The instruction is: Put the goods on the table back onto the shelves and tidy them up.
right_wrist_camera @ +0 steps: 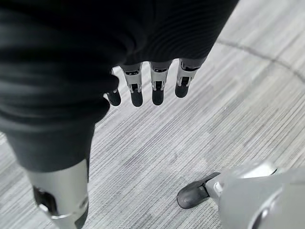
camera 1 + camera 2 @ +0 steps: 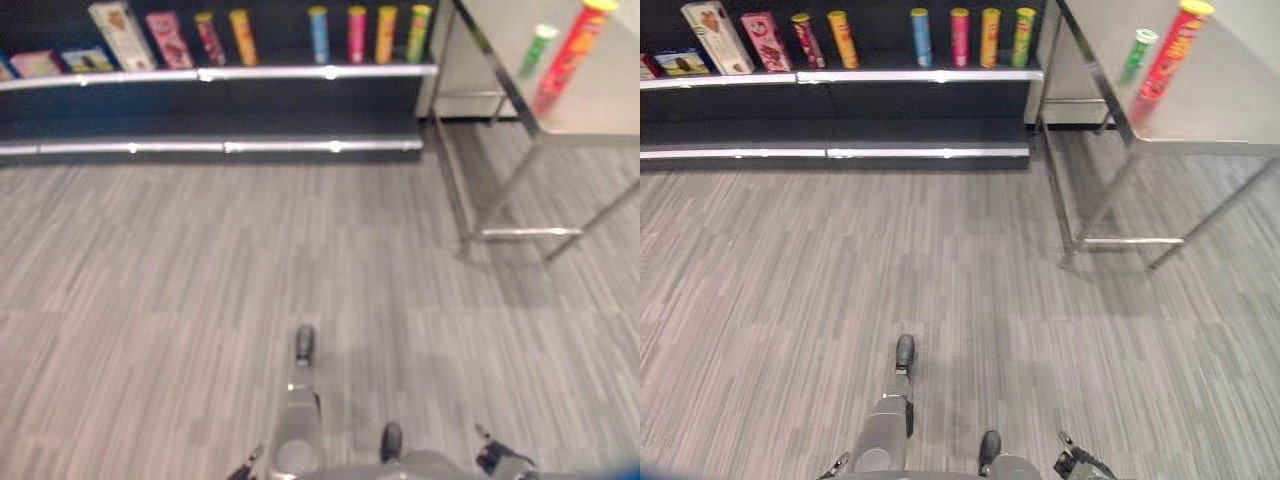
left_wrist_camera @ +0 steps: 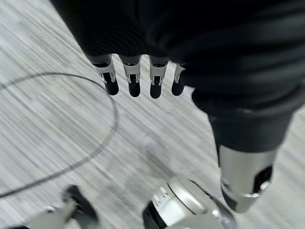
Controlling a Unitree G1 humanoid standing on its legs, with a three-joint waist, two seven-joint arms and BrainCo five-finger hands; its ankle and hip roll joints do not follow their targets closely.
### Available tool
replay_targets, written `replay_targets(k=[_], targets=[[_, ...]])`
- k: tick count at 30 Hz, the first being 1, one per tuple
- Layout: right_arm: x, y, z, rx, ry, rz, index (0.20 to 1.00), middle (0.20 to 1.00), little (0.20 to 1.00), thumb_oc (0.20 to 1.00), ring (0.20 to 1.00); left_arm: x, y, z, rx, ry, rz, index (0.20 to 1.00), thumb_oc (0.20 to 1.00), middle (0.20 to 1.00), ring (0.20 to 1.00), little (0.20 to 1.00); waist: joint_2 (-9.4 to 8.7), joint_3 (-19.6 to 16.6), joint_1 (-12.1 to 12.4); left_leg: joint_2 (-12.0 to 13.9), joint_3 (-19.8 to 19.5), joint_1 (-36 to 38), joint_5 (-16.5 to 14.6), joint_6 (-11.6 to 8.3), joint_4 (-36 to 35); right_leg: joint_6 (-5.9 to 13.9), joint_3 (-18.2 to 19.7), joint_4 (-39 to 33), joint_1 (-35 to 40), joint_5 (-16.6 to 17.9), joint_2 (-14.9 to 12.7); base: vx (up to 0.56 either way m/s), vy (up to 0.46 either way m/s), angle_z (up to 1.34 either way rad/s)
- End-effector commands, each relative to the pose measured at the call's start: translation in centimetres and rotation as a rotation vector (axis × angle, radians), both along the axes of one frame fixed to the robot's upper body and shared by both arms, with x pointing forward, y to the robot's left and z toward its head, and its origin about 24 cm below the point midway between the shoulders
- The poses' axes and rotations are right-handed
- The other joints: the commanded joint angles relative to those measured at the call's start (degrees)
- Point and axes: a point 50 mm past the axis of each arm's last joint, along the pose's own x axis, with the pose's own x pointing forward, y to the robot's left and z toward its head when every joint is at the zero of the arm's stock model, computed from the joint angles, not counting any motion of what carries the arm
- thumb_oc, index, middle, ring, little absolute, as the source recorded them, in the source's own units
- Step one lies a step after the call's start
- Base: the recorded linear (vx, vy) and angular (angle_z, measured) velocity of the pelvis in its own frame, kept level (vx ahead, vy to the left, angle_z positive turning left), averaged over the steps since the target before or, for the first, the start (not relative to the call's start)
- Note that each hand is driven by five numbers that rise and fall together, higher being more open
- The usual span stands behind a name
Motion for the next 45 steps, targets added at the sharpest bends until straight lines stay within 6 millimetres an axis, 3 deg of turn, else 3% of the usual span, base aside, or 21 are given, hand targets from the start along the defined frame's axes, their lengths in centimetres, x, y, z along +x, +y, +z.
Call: replay_targets(k=[1, 2, 4, 6, 7, 8, 10, 11, 13, 17, 20, 23, 26, 30, 32, 34, 36, 37, 39, 40, 45], targets=[[-3.0, 0.8, -0.6, 0.051, 0.081, -0.022, 1.0, 1.0, 1.0, 1.0, 1.0, -4.4, 0.5, 0.0, 0.019, 0.1, 0.057, 1.0, 1.0, 1.0, 1.0, 1.0, -1.57, -5.2, 1.7, -3.9, -3.4, -7.5, 7.7, 1.68, 7.5, 5.92, 5.0, 2.5, 14.2, -5.5, -9.7, 0.69, 0.591, -0.84], [-3.7, 1.2, -0.8, 0.079, 0.086, -0.047, 1.0, 1.0, 1.0, 1.0, 1.0, -4.6, 1.0, 0.1, 0.039, 0.103, 0.085, 1.0, 1.0, 1.0, 1.0, 1.0, -2.39, -5.7, 1.2, -5.6, -2.9, -6.9, 6.5, 1.89, 11.6, 6.29, 5.0, 5.9, 13.7, -2.3, -12.4, 0.62, 0.584, -0.75], [-3.8, 1.3, -0.8, 0.102, 0.049, -0.103, 1.0, 1.0, 1.0, 1.0, 1.0, -3.8, 1.7, 0.2, 0.056, 0.08, -0.003, 1.0, 1.0, 1.0, 1.0, 1.0, -2.7, -6.5, 0.6, -8.2, -1.5, -4.0, 3.1, 4.69, 12.6, 5.49, 6.0, 16.7, 8.8, 9.5, -15.7, 0.53, 0.563, -0.52], [-2.4, 1.5, -0.8, 0.094, -0.001, -0.099, 1.0, 1.0, 1.0, 1.0, 1.0, -2.4, 2.1, 0.3, 0.071, 0.043, -0.115, 1.0, 1.0, 1.0, 1.0, 1.0, -1.15, -5.3, -0.3, -10.5, -0.5, 1.1, -0.5, 8.01, 11.7, 3.37, 4.7, 29.4, 2.0, 19.4, -19.4, 0.44, 0.67, -0.16], [1.4, 2.4, -0.4, 0.086, -0.127, 0.035, 1.0, 1.0, 1.0, 1.0, 1.0, -1.0, 2.7, 0.5, 0.105, 0.007, -0.241, 1.0, 1.0, 1.0, 1.0, 1.0, 0.48, -2.9, -2.7, -10.8, -0.3, 6.8, -2.1, 9.74, 9.2, 1.17, 4.1, 35.1, -5.4, 16.8, -16.5, 0.33, 0.556, -0.27], [1.4, 2.4, -0.4, 0.085, -0.126, 0.036, 1.0, 1.0, 1.0, 1.0, 1.0, -1.0, 2.7, 0.5, 0.105, 0.007, -0.24, 1.0, 1.0, 1.0, 1.0, 1.0, 0.44, -2.8, -2.7, -10.8, -0.2, 6.9, -2.1, 9.64, 9.2, 1.06, 4.2, 35.5, -5.5, 16.6, -16.5, 0.36, 0.462, -0.25], [4.4, 3.1, 0.3, 0.08, -0.261, 0.117, 1.0, 1.0, 1.0, 1.0, 1.0, 0.2, 3.0, 0.7, 0.118, -0.029, -0.31, 1.0, 1.0, 1.0, 1.0, 1.0, 1.53, -1.3, -5.4, -10.0, -0.9, 11.5, -2.8, 9.84, 6.4, -0.2, 3.2, 34.9, -12.8, 5.7, -8.2, 0.3, 0.194, -0.11], [4.8, 3.0, 0.5, 0.07, -0.286, 0.115, 1.0, 1.0, 1.0, 1.0, 1.0, 0.3, 3.0, 0.7, 0.123, -0.031, -0.345, 1.0, 1.0, 1.0, 1.0, 1.0, 1.41, -0.6, -6.2, -10.2, -0.8, 13.5, -3.5, 9.76, 5.7, 0.2, 1.7, 31.7, -14.4, 3.9, -5.8, 0.35, 0.145, -0.02], [5.1, 3.0, 0.6, 0.069, -0.299, 0.115, 1.0, 1.0, 1.0, 1.0, 1.0, 0.2, 2.7, 0.6, 0.115, -0.015, -0.414, 1.0, 1.0, 1.0, 1.0, 1.0, 0.54, 0.2, -7.4, -10.9, -0.1, 17.5, -5.0, 9.49, 4.1, 1.78, -1.6, 19.8, -15.0, 4.5, -2.5, 0.38, 0.086, -0.09], [4.8, 2.8, 0.5, 0.055, -0.282, 0.104, 1.0, 1.0, 1.0, 1.0, 1.0, 1.4, 1.3, 0.4, 0.111, -0.04, -0.551, 1.0, 1.0, 1.0, 1.0, 1.0, -1.21, 0.3, -10.0, -13.5, -2.3, 25.9, -7.6, 9.48, -1.3, 5.59, -1.7, 2.5, -19.8, 11.9, 2.2, 0.5, 0.061, 0.3], [3.6, 2.4, 0.2, 0.056, -0.257, 0.042, 1.0, 1.0, 1.0, 1.0, 1.0, 3.4, -1.3, 0.3, 0.067, -0.097, -0.771, 1.0, 1.0, 1.0, 1.0, 1.0, -0.7, 1.1, -12.6, -12.6, -6.0, 31.1, -11.1, 9.14, -2.6, 6.02, 0.0, -0.9, -21.3, 13.1, 2.1, 0.52, -0.023, 0.64], [3.2, 2.3, 0.1, 0.062, -0.233, 0.051, 1.0, 1.0, 1.0, 1.0, 1.0, 1.8, -2.3, -0.1, 0.009, -0.047, -0.818, 1.0, 1.0, 1.0, 1.0, 1.0, -0.52, 0.1, -13.2, -11.1, -4.4, 34.0, -14.8, 8.56, -1.7, 4.38, -1.3, 4.7, -22.2, 12.0, 1.7, 0.45, -0.033, 0.85], [2.4, 2.0, -0.1, 0.07, -0.21, 0.05, 1.0, 1.0, 1.0, 1.0, 1.0, 0.6, -2.1, -0.2, -0.021, -0.037, -0.698, 1.0, 1.0, 1.0, 1.0, 1.0, 0.76, -2.0, -13.3, -8.3, -1.8, 33.0, -15.5, 7.01, 9.3, 2.66, -1.0, 6.2, -17.6, 9.1, 2.9, 0.55, -0.08, 0.26], [4.6, 1.8, 0.6, 0.065, -0.299, 0.098, 1.0, 1.0, 1.0, 1.0, 1.0, 1.3, -1.6, 0.0, 0.003, -0.075, -0.725, 1.0, 1.0, 1.0, 1.0, 1.0, -1.79, -1.1, -11.7, -6.1, 3.6, 19.4, -4.5, 7.83, 40.1, -1.33, 1.6, 2.5, -11.3, 8.2, 3.3, 0.37, -0.169, -0.23], [5.9, 1.0, 1.3, 0.018, -0.333, 0.097, 1.0, 1.0, 1.0, 1.0, 1.0, 1.7, -1.6, 0.1, 0.016, -0.094, -0.722, 1.0, 1.0, 1.0, 1.0, 1.0, -2.8, 0.2, -9.9, -6.4, 6.3, 12.8, -7.1, 9.38, 46.1, -2.06, 2.9, 1.0, -7.5, 7.3, 2.6, 0.32, -0.07, -0.6], [6.6, 0.7, 1.6, 0.006, -0.357, 0.086, 1.0, 1.0, 1.0, 1.0, 1.0, 1.6, -1.6, 0.1, 0.014, -0.098, -0.687, 1.0, 1.0, 1.0, 1.0, 1.0, -3.18, 0.4, -9.1, -8.0, 7.0, 9.6, -8.6, 9.83, 44.8, -1.98, 3.8, 0.4, -6.3, 6.8, 2.2, 0.27, 0.074, -0.53], [7.5, 1.2, 1.9, 0.015, -0.397, 0.102, 1.0, 1.0, 1.0, 1.0, 1.0, 2.3, -1.5, 0.2, 0.019, -0.116, -0.629, 1.0, 1.0, 1.0, 1.0, 1.0, -3.5, 0.4, -8.5, -9.8, 6.6, 7.3, -9.3, 9.32, 36.5, -1.16, 5.9, 0.3, -4.6, 6.1, 1.7, 0.34, 0.167, -0.51], [7.8, 1.3, 2.0, 0.013, -0.407, 0.112, 1.0, 1.0, 1.0, 1.0, 1.0, 3.2, -1.9, 0.2, 0.008, -0.141, -0.612, 1.0, 1.0, 1.0, 1.0, 1.0, -2.96, 0.3, -8.0, -10.9, 4.3, 7.7, -7.7, 8.48, 21.9, -0.4, 6.8, 0.0, -3.6, 5.0, 2.1, 0.37, 0.196, -0.47], [7.5, 1.7, 1.8, 0.004, -0.378, 0.163, 1.0, 1.0, 1.0, 1.0, 1.0, 3.7, -2.2, 0.3, 0.005, -0.156, -0.574, 1.0, 1.0, 1.0, 1.0, 1.0, -1.2, -0.1, -6.6, -12.3, -2.4, 8.0, -2.1, 6.84, 9.8, -0.57, 9.1, -0.5, -1.1, 3.5, 4.3, 0.54, 0.241, -0.42], [7.0, 2.0, 1.5, -0.002, -0.339, 0.209, 1.0, 1.0, 1.0, 1.0, 1.0, 4.0, -2.2, 0.3, 0.007, -0.167, -0.492, 1.0, 1.0, 1.0, 1.0, 1.0, -0.78, 0.0, -5.4, -14.0, -12.4, 5.8, 0.3, 5.24, 3.6, -0.87, 13.2, -0.4, 1.0, 1.9, 5.6, 0.43, 0.166, -0.53], [6.2, 2.9, 1.0, 0.031, -0.317, 0.219, 1.0, 1.0, 1.0, 1.0, 1.0, 4.8, -1.2, 0.6, 0.023, -0.204, -0.357, 1.0, 1.0, 1.0, 1.0, 1.0, 0.98, -0.9, -5.4, -13.5, -18.3, 5.6, 2.1, 3.68, 2.8, -0.18, 20.1, 0.2, 2.6, -0.1, 6.6, 0.33, 0.214, -1.45]])
